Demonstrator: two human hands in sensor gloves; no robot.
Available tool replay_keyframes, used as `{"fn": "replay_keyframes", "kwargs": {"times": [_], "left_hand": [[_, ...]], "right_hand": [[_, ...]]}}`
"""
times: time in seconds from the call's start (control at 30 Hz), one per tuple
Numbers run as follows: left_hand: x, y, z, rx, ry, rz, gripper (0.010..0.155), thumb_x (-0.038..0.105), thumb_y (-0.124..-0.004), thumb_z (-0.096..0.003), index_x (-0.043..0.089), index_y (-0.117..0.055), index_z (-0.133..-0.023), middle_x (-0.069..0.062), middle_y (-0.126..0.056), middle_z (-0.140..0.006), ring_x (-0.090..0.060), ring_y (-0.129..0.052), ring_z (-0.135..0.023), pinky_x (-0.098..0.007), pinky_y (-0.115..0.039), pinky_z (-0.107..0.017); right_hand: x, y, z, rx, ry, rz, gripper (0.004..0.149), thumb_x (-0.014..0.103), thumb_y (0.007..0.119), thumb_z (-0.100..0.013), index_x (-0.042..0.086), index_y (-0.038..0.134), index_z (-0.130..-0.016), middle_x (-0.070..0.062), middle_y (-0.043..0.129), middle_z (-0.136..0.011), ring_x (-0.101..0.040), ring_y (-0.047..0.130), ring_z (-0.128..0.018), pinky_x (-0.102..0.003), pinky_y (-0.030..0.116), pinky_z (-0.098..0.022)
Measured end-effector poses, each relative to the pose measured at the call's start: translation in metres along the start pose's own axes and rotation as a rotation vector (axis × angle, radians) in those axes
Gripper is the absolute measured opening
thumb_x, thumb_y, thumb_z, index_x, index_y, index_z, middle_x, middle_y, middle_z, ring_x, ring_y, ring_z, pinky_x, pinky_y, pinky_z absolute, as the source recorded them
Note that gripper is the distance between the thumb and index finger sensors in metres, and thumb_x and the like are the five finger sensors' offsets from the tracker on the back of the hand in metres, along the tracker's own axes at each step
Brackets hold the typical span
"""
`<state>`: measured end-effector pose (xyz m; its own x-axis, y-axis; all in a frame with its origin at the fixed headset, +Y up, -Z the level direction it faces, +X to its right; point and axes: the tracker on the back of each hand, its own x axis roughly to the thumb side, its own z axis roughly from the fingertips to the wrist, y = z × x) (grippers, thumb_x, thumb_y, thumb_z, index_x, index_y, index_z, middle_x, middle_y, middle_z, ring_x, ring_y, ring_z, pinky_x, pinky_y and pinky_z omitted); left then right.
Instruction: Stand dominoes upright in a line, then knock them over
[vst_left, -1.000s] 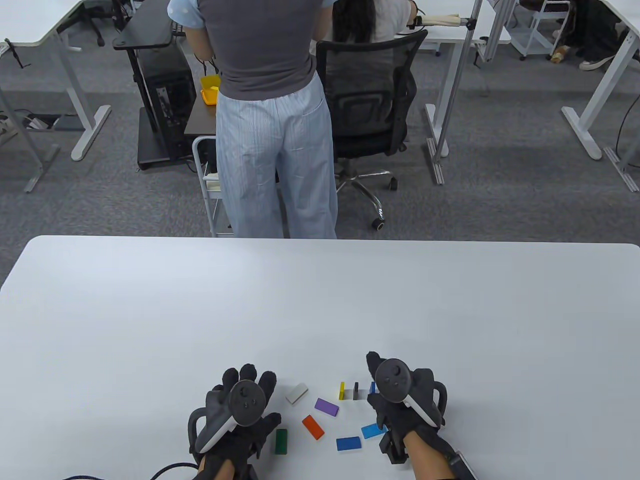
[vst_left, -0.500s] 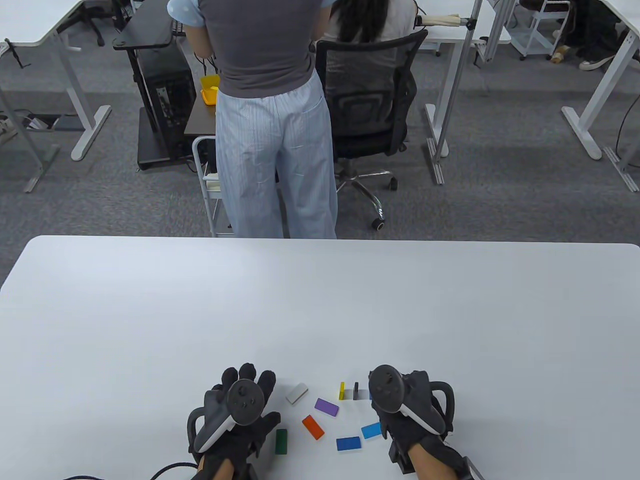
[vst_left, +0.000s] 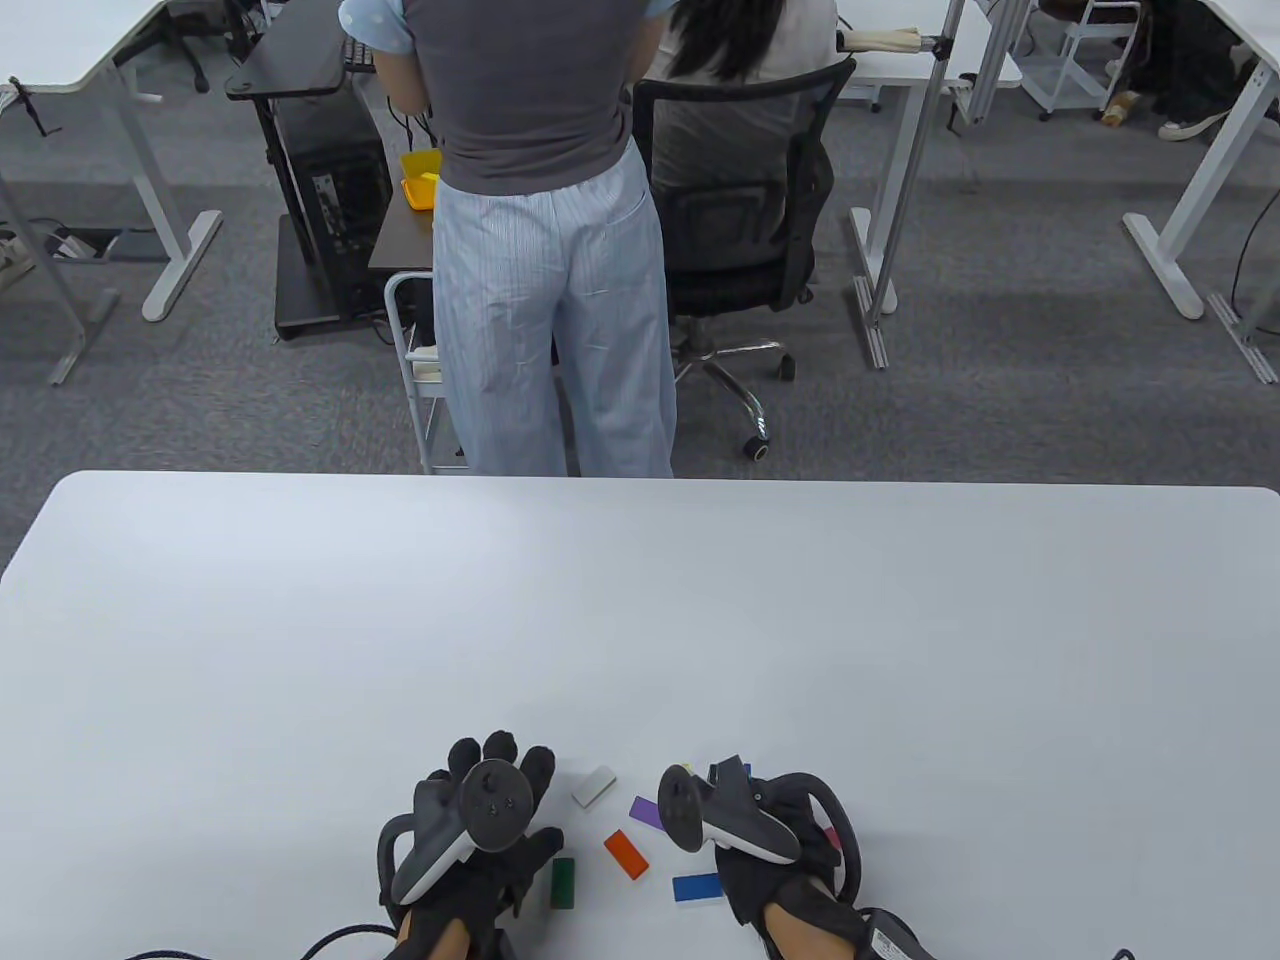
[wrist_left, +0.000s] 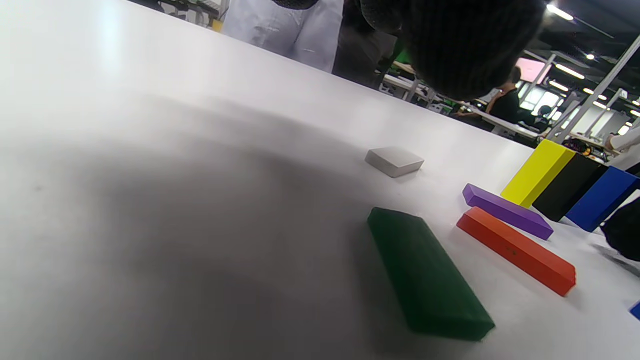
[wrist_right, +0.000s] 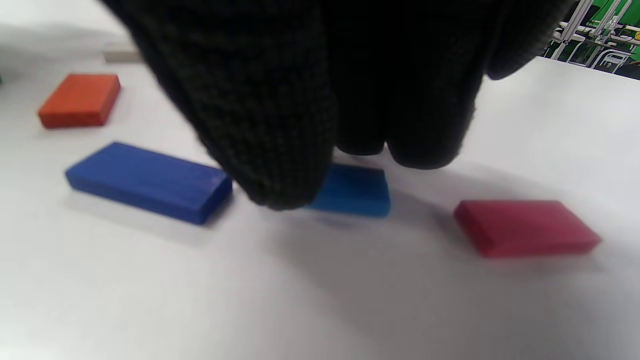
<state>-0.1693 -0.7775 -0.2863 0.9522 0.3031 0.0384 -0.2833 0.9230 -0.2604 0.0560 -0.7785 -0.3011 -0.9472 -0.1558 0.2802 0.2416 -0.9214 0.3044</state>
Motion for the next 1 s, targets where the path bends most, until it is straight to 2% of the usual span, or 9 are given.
{"fn": "replay_keyframes", "kwargs": {"times": [0.07,0.23,0.63,0.73,0.87,1.0], "left_hand": [[0.0,0.0,0.0,-0.004,0.0,-0.003,0.076,0.052,-0.08,-0.0392,0.04,-0.043,-0.105,-0.007,-0.032,-0.123,-0.046,-0.027,-0.11,-0.064,-0.035,-0.081],[0.002,-0.002,-0.001,-0.024,-0.002,-0.013,0.076,0.052,-0.081,-0.0389,0.039,-0.043,-0.104,-0.007,-0.033,-0.123,-0.046,-0.027,-0.11,-0.064,-0.035,-0.081],[0.001,-0.002,-0.001,-0.035,0.0,-0.014,0.076,0.052,-0.081,-0.039,0.039,-0.044,-0.104,-0.007,-0.033,-0.122,-0.046,-0.027,-0.11,-0.064,-0.035,-0.081],[0.001,-0.002,-0.001,-0.039,0.001,-0.014,0.076,0.052,-0.081,-0.0389,0.039,-0.044,-0.104,-0.007,-0.034,-0.122,-0.046,-0.027,-0.11,-0.064,-0.036,-0.081],[0.002,-0.002,0.0,-0.03,-0.003,-0.013,0.078,0.052,-0.081,-0.0391,0.038,-0.042,-0.105,-0.007,-0.033,-0.122,-0.046,-0.027,-0.11,-0.064,-0.036,-0.081],[0.002,-0.002,0.0,-0.028,-0.003,-0.014,0.077,0.052,-0.08,-0.0391,0.039,-0.042,-0.105,-0.007,-0.033,-0.123,-0.046,-0.027,-0.11,-0.064,-0.036,-0.081]], "right_hand": [[0.003,0.004,-0.002,0.012,0.006,0.024,0.062,0.03,0.104,-0.028,0.018,0.086,-0.086,-0.011,0.093,-0.083,-0.033,0.102,-0.067,-0.057,0.072,-0.064],[0.01,0.007,-0.002,-0.039,0.009,0.085,0.06,0.03,0.104,-0.027,0.018,0.086,-0.083,-0.01,0.095,-0.078,-0.03,0.104,-0.063,-0.055,0.073,-0.064],[0.004,0.004,0.0,-0.051,-0.024,0.038,0.06,0.03,0.105,-0.027,0.018,0.087,-0.083,-0.008,0.097,-0.075,-0.028,0.104,-0.063,-0.058,0.069,-0.067],[-0.005,-0.008,0.008,-0.082,-0.038,-0.033,0.06,0.031,0.105,-0.027,0.018,0.087,-0.083,-0.009,0.098,-0.075,-0.029,0.104,-0.061,-0.058,0.069,-0.067],[-0.016,-0.032,0.026,-0.215,-0.048,-0.112,0.063,0.035,0.102,-0.029,0.021,0.084,-0.088,-0.009,0.095,-0.075,-0.029,0.102,-0.062,-0.06,0.067,-0.068],[-0.031,-0.051,0.042,-0.338,-0.061,-0.201,0.059,0.035,0.1,-0.031,0.024,0.086,-0.088,-0.011,0.091,-0.076,-0.032,0.104,-0.061,-0.056,0.072,-0.067]]}}
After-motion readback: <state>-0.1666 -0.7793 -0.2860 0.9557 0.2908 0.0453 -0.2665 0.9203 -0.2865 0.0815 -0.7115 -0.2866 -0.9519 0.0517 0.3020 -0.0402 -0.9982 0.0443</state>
